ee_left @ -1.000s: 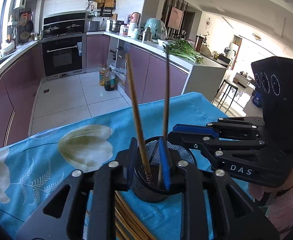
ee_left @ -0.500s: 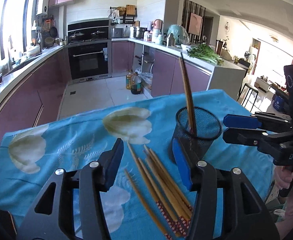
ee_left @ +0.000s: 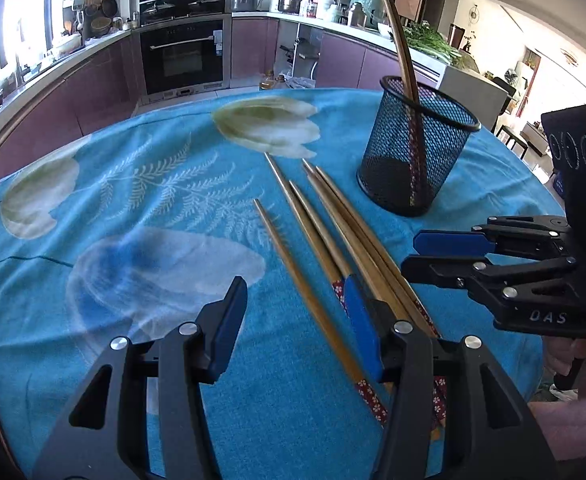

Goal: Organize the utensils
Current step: 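Move both open tools back over the remaining chopsticks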

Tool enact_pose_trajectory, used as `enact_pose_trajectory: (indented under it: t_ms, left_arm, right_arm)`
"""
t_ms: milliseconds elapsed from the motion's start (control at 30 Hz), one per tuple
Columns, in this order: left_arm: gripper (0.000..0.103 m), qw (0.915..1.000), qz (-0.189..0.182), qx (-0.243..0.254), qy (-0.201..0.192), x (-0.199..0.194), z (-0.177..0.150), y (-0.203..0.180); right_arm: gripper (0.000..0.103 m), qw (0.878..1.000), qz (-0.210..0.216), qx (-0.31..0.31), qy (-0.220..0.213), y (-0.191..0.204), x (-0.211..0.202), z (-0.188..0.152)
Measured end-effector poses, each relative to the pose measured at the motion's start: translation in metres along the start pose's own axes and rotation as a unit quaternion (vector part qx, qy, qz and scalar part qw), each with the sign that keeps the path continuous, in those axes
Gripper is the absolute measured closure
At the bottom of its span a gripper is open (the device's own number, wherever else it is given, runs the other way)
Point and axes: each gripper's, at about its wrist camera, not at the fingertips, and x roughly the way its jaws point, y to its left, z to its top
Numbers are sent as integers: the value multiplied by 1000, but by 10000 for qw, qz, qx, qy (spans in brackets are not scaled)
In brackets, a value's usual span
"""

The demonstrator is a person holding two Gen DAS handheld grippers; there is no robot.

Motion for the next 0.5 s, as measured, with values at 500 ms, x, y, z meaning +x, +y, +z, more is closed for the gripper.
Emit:
enact_pose_trajectory:
  t_ms: [500]
  left_arm:
    - [69,9996,34,54,272,17,-4,-3]
  right_arm:
    - [78,9992,-384,-36,43,10,15,2]
